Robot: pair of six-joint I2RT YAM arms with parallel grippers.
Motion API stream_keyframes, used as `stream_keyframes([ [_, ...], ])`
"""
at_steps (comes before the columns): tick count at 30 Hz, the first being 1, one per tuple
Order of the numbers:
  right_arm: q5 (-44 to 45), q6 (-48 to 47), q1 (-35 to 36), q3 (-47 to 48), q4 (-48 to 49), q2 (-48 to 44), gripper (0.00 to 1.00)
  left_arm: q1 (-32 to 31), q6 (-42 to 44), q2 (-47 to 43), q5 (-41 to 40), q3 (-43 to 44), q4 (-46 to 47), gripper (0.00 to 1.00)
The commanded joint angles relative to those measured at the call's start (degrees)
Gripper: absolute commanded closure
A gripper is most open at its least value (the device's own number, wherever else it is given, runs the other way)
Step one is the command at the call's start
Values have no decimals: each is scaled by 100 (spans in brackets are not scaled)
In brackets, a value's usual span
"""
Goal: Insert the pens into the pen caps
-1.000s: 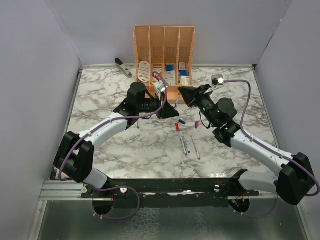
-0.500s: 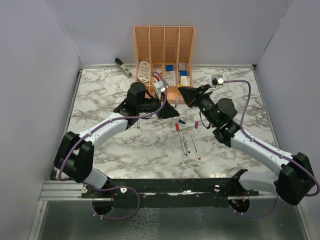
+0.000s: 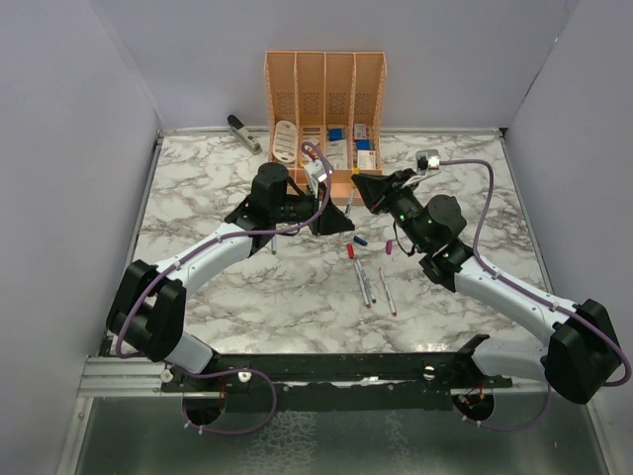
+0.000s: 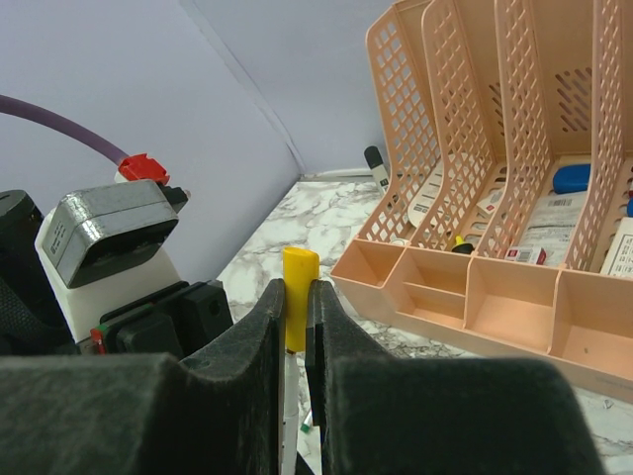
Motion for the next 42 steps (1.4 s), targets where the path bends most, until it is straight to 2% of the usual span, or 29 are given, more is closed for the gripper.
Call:
stream_keyframes([
  [1, 26, -37, -10, -75, 75, 60, 99, -34, 95, -164, 14, 100, 197, 100],
  [17, -370, 81, -11, -147, -311, -53, 99, -33, 58, -98, -264, 140, 266, 100],
  [42, -200, -39, -10, -138, -525, -298, 99, -16, 36, -176, -545, 17, 274, 100],
])
